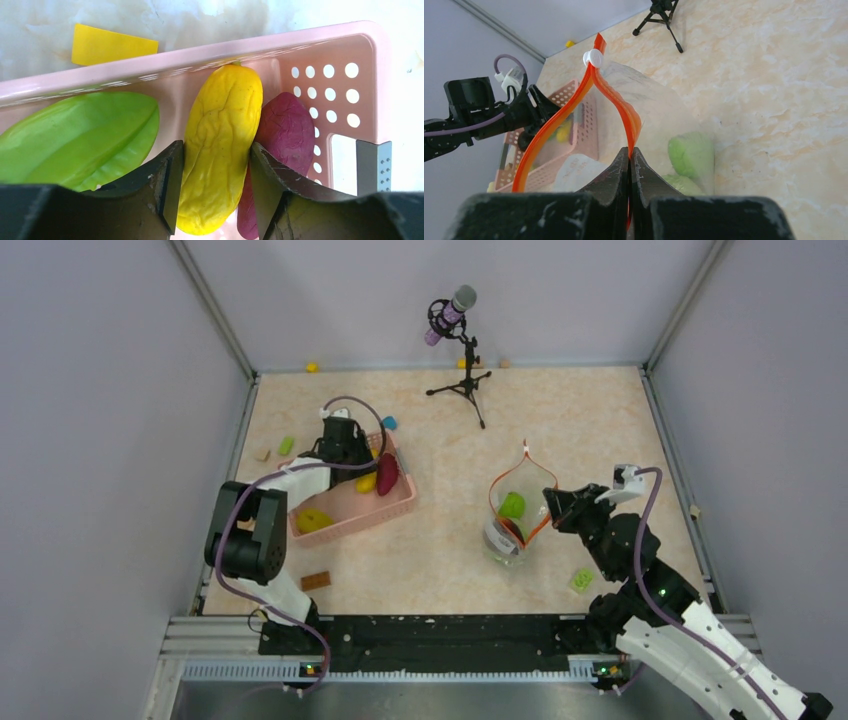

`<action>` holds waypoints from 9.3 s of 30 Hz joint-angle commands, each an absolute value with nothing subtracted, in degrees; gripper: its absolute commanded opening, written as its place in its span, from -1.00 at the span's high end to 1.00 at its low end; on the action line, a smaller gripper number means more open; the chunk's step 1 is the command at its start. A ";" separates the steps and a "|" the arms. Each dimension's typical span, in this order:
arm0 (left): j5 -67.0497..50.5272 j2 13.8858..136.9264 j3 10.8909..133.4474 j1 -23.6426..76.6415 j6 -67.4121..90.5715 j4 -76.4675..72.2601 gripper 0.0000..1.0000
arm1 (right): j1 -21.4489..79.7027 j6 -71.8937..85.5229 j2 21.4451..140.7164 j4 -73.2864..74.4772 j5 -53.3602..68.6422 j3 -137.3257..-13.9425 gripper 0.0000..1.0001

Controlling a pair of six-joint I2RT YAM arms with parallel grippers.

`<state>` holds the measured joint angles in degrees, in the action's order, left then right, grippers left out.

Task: Place the food in the zip-top bag and seal the zipper
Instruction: Pick up the fake fruit from the bin, then place the fake fruit in the zipper food storage bag, then pick up the fake vegetable from the bin, then place the fake vegetable in the zipper food storage bag.

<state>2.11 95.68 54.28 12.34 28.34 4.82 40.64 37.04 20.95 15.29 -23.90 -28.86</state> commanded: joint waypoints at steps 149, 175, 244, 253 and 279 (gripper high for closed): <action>9.42 77.96 59.96 65.21 29.30 -15.21 -0.94 | 40.67 32.50 18.50 7.22 -20.24 -26.54 1.00; 35.17 53.25 45.34 50.97 43.20 17.99 -0.95 | 40.70 32.52 18.58 7.38 -20.35 -26.47 1.00; 8.19 77.66 40.10 23.12 45.97 13.44 0.83 | 40.69 31.73 19.55 7.21 -21.00 -26.42 1.00; 10.47 63.18 40.30 23.19 44.96 15.68 1.00 | 40.69 31.82 19.51 7.08 -20.81 -26.33 1.00; -20.83 70.23 64.38 49.15 26.64 -1.19 1.00 | 40.70 30.18 19.61 7.37 -18.11 -26.97 1.00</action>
